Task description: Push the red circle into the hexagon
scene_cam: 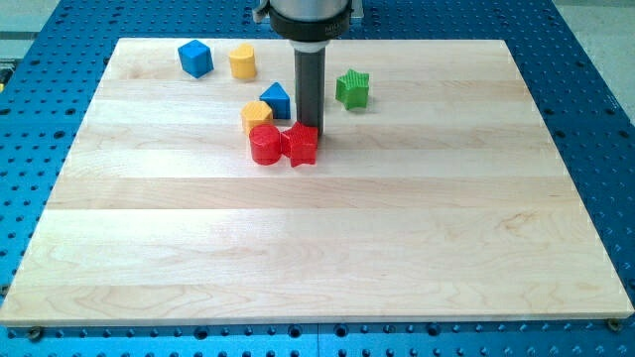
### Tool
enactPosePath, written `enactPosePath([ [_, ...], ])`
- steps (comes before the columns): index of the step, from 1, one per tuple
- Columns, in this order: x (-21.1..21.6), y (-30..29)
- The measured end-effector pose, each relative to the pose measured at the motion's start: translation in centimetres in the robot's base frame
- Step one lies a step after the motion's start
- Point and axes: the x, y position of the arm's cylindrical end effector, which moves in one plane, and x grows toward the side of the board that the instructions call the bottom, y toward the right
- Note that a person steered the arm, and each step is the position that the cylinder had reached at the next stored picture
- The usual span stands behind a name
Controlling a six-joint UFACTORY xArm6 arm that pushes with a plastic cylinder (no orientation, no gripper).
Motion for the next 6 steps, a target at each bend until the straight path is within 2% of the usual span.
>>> enactPosePath([
  [2, 9.6, 2.0],
  [3, 10.4, -2.6],
  [4, 8.8, -5.3],
  [5, 8.4, -3.9],
  [6, 9.2, -7.3],
])
